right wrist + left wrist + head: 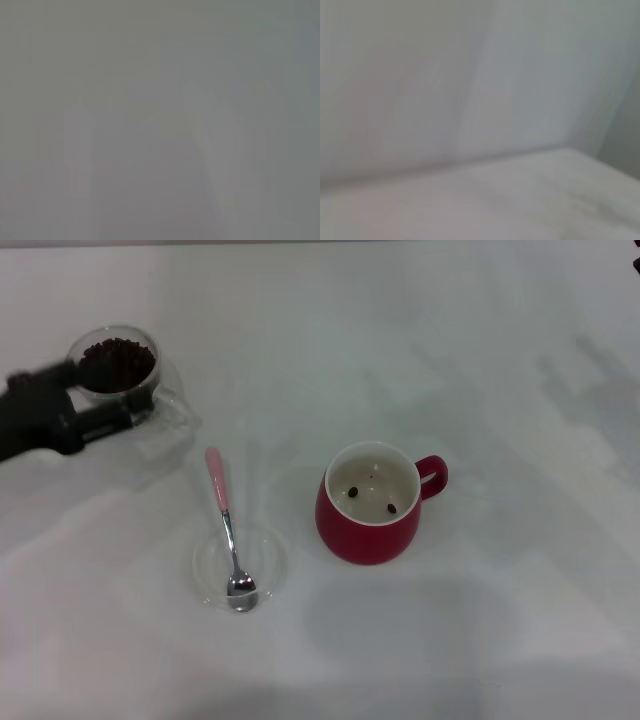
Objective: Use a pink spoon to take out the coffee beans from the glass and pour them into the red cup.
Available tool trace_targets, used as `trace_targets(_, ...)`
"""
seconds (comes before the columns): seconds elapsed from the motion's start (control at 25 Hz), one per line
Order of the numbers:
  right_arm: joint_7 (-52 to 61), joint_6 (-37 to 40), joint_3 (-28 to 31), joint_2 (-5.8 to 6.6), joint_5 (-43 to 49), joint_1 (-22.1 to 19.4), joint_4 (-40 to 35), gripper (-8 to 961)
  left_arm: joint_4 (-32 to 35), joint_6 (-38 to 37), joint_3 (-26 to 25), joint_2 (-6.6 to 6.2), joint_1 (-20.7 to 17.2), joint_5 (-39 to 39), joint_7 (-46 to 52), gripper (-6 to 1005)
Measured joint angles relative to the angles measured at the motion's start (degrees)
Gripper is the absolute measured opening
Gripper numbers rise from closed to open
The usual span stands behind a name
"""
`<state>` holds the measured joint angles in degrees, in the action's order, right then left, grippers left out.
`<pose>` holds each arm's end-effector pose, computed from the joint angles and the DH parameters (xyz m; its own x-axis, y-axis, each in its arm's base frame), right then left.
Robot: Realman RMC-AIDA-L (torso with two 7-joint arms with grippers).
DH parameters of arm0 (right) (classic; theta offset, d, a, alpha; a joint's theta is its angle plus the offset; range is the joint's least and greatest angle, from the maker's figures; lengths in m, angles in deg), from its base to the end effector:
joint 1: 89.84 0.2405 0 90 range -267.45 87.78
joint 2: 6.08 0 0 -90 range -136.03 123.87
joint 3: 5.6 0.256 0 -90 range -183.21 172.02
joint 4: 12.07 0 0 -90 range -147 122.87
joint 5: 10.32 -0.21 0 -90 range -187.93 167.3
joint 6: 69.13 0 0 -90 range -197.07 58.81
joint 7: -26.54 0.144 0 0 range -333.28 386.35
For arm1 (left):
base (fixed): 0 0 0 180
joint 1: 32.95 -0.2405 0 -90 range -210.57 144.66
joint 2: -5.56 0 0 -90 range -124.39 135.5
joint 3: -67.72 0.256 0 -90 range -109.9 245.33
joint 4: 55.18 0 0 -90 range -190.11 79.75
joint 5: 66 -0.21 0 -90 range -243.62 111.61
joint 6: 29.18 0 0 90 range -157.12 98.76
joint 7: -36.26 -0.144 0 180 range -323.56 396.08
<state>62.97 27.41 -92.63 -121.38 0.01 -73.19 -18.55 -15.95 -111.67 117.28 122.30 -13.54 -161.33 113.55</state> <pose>0.3209 0.2659 0.0401 0.4154 0.2338 -0.8791 -0.7443 -0.4682 -0.4763 -0.2984 0.3114 0.0231 0.7088 0.3264 0.6253 0.5830 -0.7701 -0.2590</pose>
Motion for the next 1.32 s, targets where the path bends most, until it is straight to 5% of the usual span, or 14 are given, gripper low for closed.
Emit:
trace_targets(0.32,-2.1,8.3,-3.1,-0.03,0.2,-0.2,2.3,708,2.1,-3.3,-4.3,-0.08,-5.3,15.4,-13.5,713)
trace_targets(0.84,-6.9,9.7,-9.7,-0.16,0.3,0.3,1.7,708,-3.4,-0.7,-26.2,0.77,-7.7,15.3,-20.7,712)
trace_targets(1.32,-7.2,8.9,-8.5,0.02,-0.5,0.2,0.4,708,-6.9,7.3,-27.4,1.64,-5.2,17.6,-26.2,713)
